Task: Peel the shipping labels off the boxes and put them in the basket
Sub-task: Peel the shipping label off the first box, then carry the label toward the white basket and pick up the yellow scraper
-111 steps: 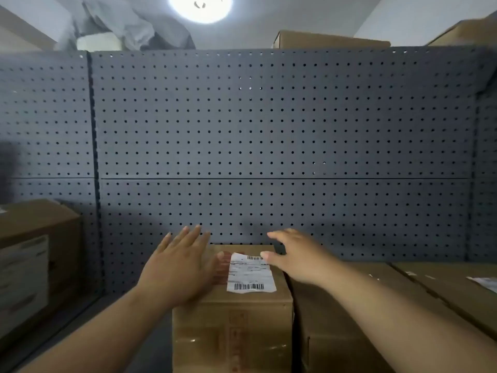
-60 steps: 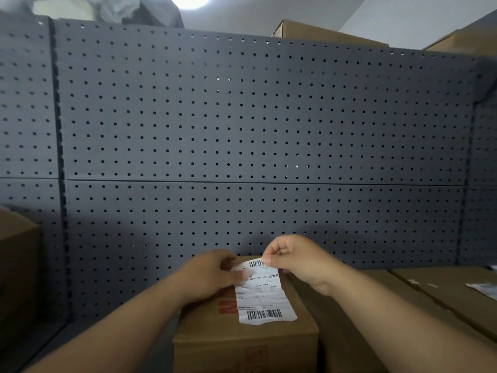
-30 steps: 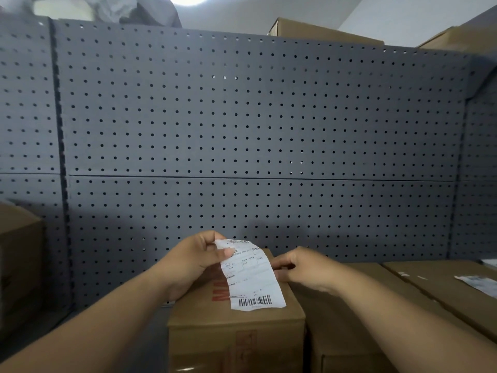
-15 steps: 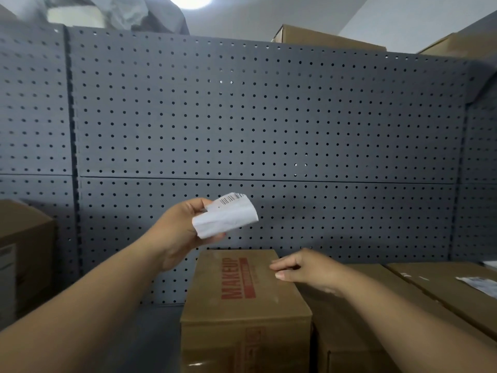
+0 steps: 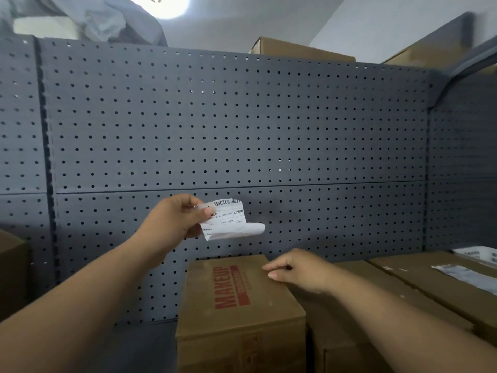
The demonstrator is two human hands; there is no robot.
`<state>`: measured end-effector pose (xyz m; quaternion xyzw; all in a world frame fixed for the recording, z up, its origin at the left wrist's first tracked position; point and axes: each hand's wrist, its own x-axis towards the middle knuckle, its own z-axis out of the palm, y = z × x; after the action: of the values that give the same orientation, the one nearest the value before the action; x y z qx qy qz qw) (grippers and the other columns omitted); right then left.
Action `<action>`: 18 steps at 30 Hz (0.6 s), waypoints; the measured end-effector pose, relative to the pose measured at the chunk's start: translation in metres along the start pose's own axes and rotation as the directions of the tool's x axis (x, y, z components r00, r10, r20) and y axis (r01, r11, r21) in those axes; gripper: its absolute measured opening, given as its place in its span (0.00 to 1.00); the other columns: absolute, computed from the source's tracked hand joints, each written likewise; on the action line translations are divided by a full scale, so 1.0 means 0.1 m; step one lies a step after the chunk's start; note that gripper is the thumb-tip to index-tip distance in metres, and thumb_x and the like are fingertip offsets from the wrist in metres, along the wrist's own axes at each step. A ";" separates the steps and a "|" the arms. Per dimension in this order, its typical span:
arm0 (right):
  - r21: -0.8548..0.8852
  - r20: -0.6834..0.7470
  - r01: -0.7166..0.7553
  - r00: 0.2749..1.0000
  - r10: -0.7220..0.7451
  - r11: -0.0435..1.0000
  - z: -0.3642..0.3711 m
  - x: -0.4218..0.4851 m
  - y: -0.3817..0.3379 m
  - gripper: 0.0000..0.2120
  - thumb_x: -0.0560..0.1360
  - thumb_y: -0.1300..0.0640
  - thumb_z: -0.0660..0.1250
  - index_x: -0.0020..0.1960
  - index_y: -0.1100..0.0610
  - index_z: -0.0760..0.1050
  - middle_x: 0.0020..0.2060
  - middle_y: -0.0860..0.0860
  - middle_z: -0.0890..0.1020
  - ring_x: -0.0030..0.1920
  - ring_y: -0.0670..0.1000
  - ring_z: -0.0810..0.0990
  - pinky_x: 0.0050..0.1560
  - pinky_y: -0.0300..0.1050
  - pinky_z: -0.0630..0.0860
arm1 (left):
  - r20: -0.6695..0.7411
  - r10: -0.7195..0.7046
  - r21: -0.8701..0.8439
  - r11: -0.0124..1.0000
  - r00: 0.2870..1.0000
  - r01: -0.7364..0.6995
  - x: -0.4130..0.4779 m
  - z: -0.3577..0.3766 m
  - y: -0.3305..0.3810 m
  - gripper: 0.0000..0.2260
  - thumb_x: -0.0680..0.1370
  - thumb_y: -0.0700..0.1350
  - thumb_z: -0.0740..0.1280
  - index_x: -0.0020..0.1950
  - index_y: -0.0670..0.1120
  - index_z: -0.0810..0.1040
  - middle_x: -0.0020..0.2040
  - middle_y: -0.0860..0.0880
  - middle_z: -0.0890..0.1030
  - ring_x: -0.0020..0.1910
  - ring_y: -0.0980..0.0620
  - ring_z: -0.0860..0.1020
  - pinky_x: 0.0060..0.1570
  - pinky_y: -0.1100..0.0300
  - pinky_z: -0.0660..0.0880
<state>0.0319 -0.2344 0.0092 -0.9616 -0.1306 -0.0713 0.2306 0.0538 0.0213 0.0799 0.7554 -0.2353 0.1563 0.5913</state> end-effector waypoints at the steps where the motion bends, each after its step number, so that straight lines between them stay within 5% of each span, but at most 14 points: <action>1: 0.015 -0.034 0.002 0.999 -0.001 1.000 -0.02 -0.04 0.00 0.16 0.77 0.50 0.62 0.64 0.48 0.74 0.66 0.46 0.75 0.65 0.44 0.73 0.64 0.38 0.65 | 0.010 0.011 -0.005 1.000 1.000 -0.011 0.01 0.02 0.01 0.07 0.73 0.46 0.71 0.40 0.44 0.78 0.38 0.45 0.85 0.38 0.47 0.81 0.42 0.56 0.80; 7: 0.085 -0.240 -0.035 0.969 0.054 0.996 -0.37 -0.45 0.16 0.16 0.77 0.49 0.63 0.65 0.46 0.73 0.65 0.47 0.76 0.64 0.46 0.73 0.58 0.37 0.66 | 0.049 0.063 -0.071 0.996 0.997 -0.059 0.02 0.36 0.11 0.06 0.75 0.44 0.69 0.41 0.43 0.77 0.37 0.47 0.85 0.34 0.54 0.83 0.32 0.69 0.76; 11: 0.038 -0.297 -0.100 0.949 0.107 0.994 -0.65 -0.74 0.44 0.17 0.77 0.49 0.62 0.66 0.47 0.72 0.67 0.46 0.74 0.66 0.47 0.72 0.60 0.40 0.67 | 0.052 0.082 -0.101 0.992 0.995 -0.077 0.02 0.70 0.20 0.06 0.74 0.45 0.69 0.43 0.43 0.78 0.38 0.48 0.84 0.41 0.44 0.80 0.49 0.52 0.77; 15: 0.003 -0.354 -0.157 0.924 0.148 0.988 -0.94 -0.97 0.80 0.18 0.77 0.49 0.63 0.66 0.48 0.72 0.67 0.46 0.74 0.66 0.46 0.72 0.62 0.40 0.65 | 0.100 0.091 -0.131 0.988 0.991 -0.078 0.05 1.14 0.32 0.06 0.73 0.47 0.69 0.40 0.46 0.78 0.37 0.49 0.84 0.43 0.43 0.80 0.54 0.49 0.76; 18: -0.013 -0.365 -0.169 0.918 0.153 0.985 -1.18 -1.16 1.13 0.18 0.78 0.50 0.62 0.67 0.50 0.71 0.67 0.47 0.74 0.66 0.47 0.72 0.65 0.42 0.66 | 0.125 0.102 -0.134 0.987 0.987 -0.085 0.09 1.56 0.42 0.06 0.73 0.47 0.70 0.37 0.48 0.78 0.35 0.51 0.84 0.41 0.46 0.80 0.48 0.53 0.76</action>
<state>-0.0555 -0.4116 0.0427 -0.9442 -0.0047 -0.2312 0.2344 0.0323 -0.1389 0.0801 0.7127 -0.3185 0.1182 0.6137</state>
